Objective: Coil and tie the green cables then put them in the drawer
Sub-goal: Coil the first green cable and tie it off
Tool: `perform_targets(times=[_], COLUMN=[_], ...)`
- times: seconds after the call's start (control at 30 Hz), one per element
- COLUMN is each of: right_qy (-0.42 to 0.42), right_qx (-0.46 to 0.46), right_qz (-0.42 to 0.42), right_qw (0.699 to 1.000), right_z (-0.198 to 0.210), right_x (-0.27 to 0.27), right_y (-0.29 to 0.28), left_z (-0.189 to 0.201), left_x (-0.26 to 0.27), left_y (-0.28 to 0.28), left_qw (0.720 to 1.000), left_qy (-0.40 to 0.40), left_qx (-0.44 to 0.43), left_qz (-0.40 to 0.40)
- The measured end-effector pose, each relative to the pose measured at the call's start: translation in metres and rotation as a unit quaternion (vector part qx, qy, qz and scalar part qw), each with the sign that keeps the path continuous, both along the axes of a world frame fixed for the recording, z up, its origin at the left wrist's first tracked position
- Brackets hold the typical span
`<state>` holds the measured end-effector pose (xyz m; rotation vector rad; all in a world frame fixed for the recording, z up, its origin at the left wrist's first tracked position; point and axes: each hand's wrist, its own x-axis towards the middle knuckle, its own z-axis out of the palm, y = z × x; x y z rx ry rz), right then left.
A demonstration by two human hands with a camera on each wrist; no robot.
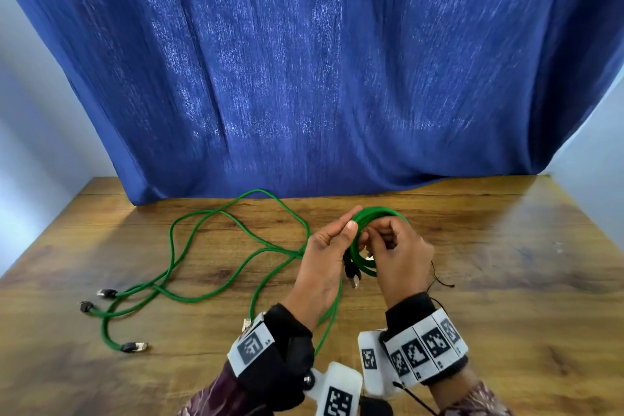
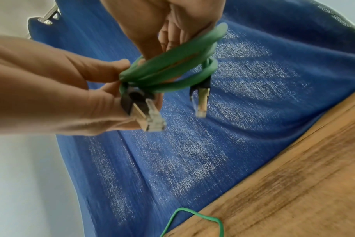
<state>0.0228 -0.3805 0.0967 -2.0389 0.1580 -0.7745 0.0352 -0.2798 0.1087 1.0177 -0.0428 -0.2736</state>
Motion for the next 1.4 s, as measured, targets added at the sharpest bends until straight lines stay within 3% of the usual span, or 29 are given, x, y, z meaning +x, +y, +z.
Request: perform_targets(times=[0.23,0.6,0.87,1.03,1.17,1.4], right_qy=[-0.050,-0.063,-0.037,-0.063,-0.099,-0.063], right_qx=[0.074,-0.011,-0.034,-0.133,-0.172,-0.165], right_qz=[-0.028,-0.006,0.114,0.043,0.032,0.038], right_qw=[0.996,0.998,0.992,0.988,0.980,0.984], right_z=[-0.001,0.001,0.009,0.010,0.012,0.001], right_x=[-0.002,-0.006,-0.009,-0.011,-0.009,-0.002], right_y=[-0.001,-0.003,0.001,0.002,0.007,0.017], left_z=[0.007,0.006,0.010,0.010,0.012,0.009], left_x=[-0.002,-0.001,0.003,0.001,-0.003,-0.004], left_y=[0.003,0.012,0.021,0.028,0.031,0.035], left_qw=[0.999,0.998,0.999,0.999,0.999,0.997], left_qy=[-0.010,0.029,0.025,0.023,0.016,0.045], left_qx=[0.004,-0.022,-0.030,-0.037,-0.043,-0.060], left_qz=[-0.032,-0.043,0.008,0.025,0.017,0.014])
